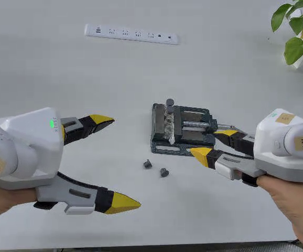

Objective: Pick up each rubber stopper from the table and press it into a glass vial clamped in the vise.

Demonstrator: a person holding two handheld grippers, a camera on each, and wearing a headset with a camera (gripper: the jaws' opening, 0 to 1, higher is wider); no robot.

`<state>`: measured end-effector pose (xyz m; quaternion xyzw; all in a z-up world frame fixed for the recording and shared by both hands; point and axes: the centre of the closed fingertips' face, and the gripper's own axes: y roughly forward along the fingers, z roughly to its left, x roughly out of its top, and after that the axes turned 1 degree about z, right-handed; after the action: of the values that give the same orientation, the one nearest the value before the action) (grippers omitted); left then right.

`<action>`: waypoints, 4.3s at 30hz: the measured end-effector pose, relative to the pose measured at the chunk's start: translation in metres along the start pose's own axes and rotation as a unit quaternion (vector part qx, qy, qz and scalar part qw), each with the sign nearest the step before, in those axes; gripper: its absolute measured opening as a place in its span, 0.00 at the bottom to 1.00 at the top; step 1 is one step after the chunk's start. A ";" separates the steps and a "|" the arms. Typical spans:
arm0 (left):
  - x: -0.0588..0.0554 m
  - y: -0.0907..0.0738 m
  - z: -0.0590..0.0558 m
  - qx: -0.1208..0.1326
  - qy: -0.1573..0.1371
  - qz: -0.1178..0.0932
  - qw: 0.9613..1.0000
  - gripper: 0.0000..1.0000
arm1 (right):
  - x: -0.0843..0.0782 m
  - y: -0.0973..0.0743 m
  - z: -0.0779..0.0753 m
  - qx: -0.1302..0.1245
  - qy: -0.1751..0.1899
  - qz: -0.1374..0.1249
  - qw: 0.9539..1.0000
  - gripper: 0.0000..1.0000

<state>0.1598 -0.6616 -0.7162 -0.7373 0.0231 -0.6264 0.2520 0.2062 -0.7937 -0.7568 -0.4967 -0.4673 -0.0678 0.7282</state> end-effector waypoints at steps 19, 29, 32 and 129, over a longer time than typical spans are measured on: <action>-0.006 -0.003 -0.007 0.000 -0.005 0.001 1.000 0.95 | -0.034 0.014 0.030 -0.003 0.025 0.008 1.000 0.38; -0.008 -0.003 -0.008 0.000 -0.008 0.001 1.000 0.95 | -0.042 0.024 0.040 0.008 0.015 0.019 1.000 0.31; -0.009 -0.003 -0.009 0.000 -0.010 0.001 1.000 0.94 | -0.044 0.025 0.042 0.011 0.012 0.024 1.000 0.30; 0.048 0.011 -0.013 -0.039 -0.118 -0.073 0.990 0.69 | 0.028 -0.034 0.080 0.212 -0.335 0.000 0.918 0.07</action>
<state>0.1615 -0.6925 -0.6759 -0.8149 -0.0365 -0.5503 0.1781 0.1533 -0.7378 -0.7081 -0.3243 -0.6876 0.2034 0.6170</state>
